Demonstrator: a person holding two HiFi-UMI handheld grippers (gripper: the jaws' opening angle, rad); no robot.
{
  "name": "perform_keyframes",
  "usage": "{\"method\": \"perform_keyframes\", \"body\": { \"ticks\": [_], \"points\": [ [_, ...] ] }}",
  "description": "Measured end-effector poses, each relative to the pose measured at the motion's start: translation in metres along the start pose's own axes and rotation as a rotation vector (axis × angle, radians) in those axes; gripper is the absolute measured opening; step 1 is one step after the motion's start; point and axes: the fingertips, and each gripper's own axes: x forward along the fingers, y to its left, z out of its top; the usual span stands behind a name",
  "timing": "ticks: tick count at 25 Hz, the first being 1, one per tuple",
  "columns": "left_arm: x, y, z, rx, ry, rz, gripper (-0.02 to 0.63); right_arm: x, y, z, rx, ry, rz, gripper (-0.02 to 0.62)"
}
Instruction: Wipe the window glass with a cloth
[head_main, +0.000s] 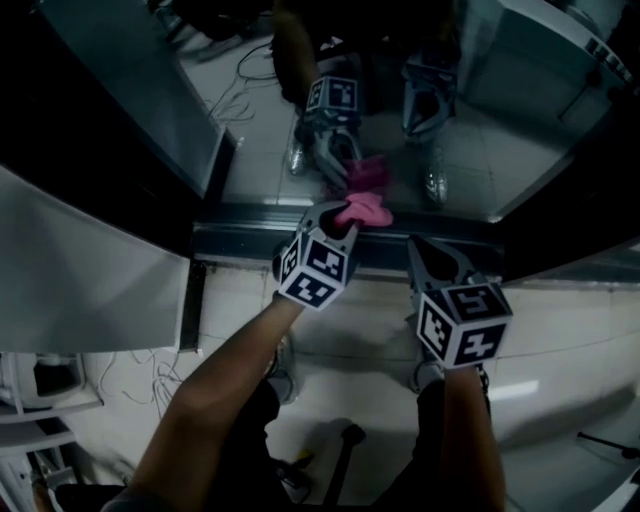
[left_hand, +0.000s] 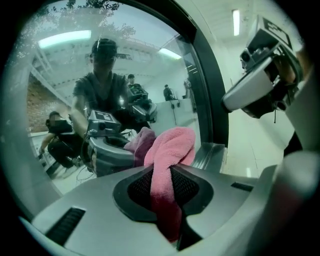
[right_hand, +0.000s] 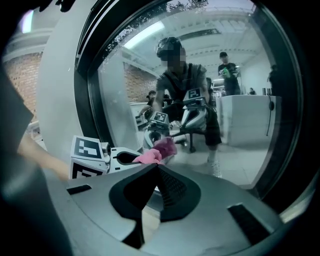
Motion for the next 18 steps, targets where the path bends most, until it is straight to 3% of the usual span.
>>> {"method": "perform_keyframes", "body": {
  "ticks": [10, 18],
  "points": [
    [0.013, 0.009, -0.017, -0.044, 0.038, -0.04, 0.057, 0.005, 0.004, 0.006, 0.014, 0.06, -0.02, -0.002],
    [0.028, 0.005, -0.023, -0.067, 0.053, -0.068, 0.057, 0.019, 0.016, 0.016, -0.009, 0.108, 0.028, -0.002]
  ]
}}
